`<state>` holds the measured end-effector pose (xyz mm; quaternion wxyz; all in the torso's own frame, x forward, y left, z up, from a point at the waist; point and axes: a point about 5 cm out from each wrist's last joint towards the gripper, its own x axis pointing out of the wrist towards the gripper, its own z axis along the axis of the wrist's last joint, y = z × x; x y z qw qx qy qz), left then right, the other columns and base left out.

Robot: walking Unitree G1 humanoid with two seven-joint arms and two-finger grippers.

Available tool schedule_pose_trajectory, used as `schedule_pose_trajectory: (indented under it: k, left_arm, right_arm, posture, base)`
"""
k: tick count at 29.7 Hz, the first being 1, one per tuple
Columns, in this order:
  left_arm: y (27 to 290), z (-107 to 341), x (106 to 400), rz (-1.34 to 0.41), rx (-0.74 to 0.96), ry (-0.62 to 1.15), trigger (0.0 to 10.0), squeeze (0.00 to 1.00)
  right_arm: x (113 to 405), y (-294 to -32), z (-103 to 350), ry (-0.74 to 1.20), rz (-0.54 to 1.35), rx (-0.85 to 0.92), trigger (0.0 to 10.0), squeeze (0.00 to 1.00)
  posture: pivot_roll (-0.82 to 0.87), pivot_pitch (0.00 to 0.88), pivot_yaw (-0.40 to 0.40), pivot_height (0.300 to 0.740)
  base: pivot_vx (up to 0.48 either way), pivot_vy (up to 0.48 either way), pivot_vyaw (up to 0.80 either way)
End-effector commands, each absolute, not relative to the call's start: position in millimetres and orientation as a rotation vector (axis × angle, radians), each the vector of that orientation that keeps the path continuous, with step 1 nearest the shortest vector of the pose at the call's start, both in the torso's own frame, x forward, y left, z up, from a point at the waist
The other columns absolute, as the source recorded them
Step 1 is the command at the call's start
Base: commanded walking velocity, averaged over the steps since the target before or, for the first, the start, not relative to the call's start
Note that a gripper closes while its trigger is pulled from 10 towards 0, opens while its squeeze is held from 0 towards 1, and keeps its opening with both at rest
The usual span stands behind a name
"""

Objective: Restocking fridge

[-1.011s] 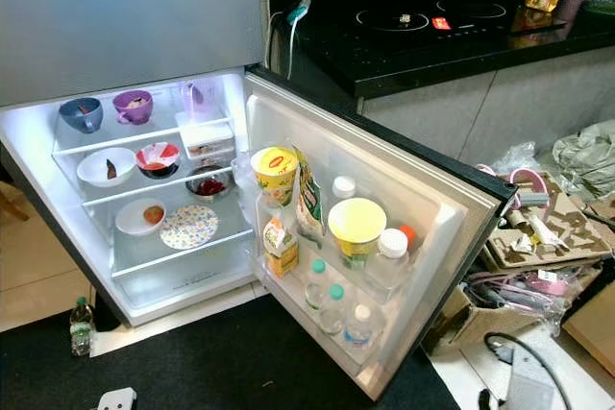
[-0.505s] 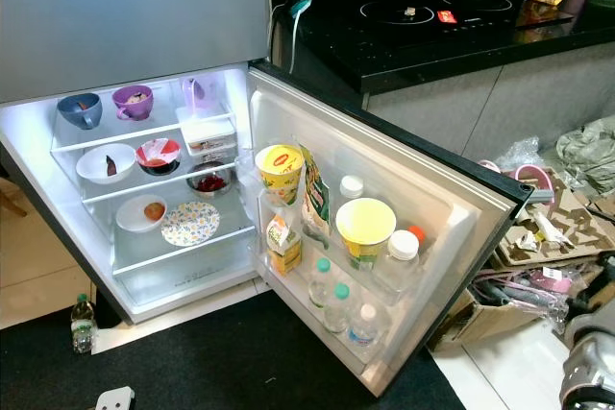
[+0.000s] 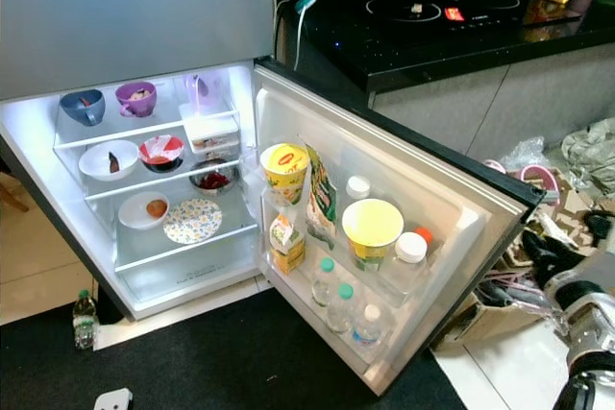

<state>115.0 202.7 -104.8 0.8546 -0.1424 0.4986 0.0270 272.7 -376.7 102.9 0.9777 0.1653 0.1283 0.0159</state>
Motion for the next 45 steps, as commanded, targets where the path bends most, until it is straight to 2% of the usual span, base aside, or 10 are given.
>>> schedule_pose_trajectory:
  k: [1, 8, 16, 19, 22, 26, 30, 35, 39, 45]
  left_arm:
    - [201.8, -105.3, 114.1, 0.06, -0.299, 1.055, 10.0, 0.0]
    - [202.1, -105.3, 114.1, 0.058, -0.296, 1.058, 10.0, 0.0]
    - [203.5, -105.4, 112.8, 0.058, -0.292, 1.061, 10.0, 0.0]
    - [203.9, -105.4, 112.8, 0.059, -0.292, 1.061, 10.0, 0.0]
    - [203.8, -105.2, 113.5, 0.055, -0.291, 1.061, 10.0, 0.0]
    - [202.7, -105.0, 114.8, 0.053, -0.293, 1.058, 10.0, 0.0]
    - [202.7, -104.9, 115.0, 0.054, -0.295, 1.056, 10.0, 0.0]
    - [202.7, -105.6, 112.9, 0.057, -0.294, 1.062, 10.0, 0.0]
    - [201.8, -105.7, 113.0, 0.057, -0.297, 1.062, 10.0, 0.0]
    - [200.3, -105.5, 114.6, 0.058, -0.302, 1.056, 10.0, 0.0]
  right_arm:
    - [276.9, -364.4, 100.0, 0.298, 0.146, 0.313, 10.0, 0.0]
    - [276.9, -352.2, 94.0, 0.363, 0.283, 0.294, 10.0, 0.0]
    - [271.2, -291.2, 70.9, 0.541, 0.858, 0.32, 10.0, 0.0]
    - [270.2, -280.6, 67.5, 0.554, 0.93, 0.322, 10.0, 0.0]
    - [269.3, -249.8, 57.5, 0.554, 1.064, 0.35, 10.0, 0.0]
    - [271.6, -233.9, 52.6, 0.524, 1.086, 0.397, 10.0, 0.0]
    - [275.8, -229.7, 44.7, 0.501, 0.984, 0.383, 10.0, 0.0]
    - [262.5, -249.8, 1.0, 0.642, 0.416, 0.238, 10.0, 0.0]
    - [251.5, -258.9, -8.9, 0.668, 0.288, 0.269, 10.0, 0.0]
    - [201.5, -277.1, -43.5, 0.832, 0.065, 0.219, 10.0, 0.0]
  posture:
    - [-0.05, 0.0, -0.006, 0.74]
    - [-0.05, 0.0, -0.006, 0.74]
    - [-0.05, 0.0, -0.011, 0.74]
    - [-0.05, 0.0, -0.011, 0.74]
    - [-0.05, 0.0, -0.007, 0.74]
    - [-0.05, 0.0, -0.007, 0.74]
    - [-0.05, 0.0, -0.007, 0.74]
    - [-0.05, 0.0, -0.007, 0.74]
    - [-0.04, 0.0, -0.008, 0.74]
    - [-0.04, 0.0, -0.004, 0.74]
  base:
    - [0.0, 0.0, 0.0]
    - [0.0, 0.0, 0.0]
    - [0.0, 0.0, 0.0]
    - [0.0, 0.0, 0.0]
    - [0.0, 0.0, 0.0]
    - [0.0, 0.0, 0.0]
    - [0.0, 0.0, 0.0]
    - [0.0, 0.0, 0.0]
    - [0.0, 0.0, 0.0]
    - [0.0, 0.0, 0.63]
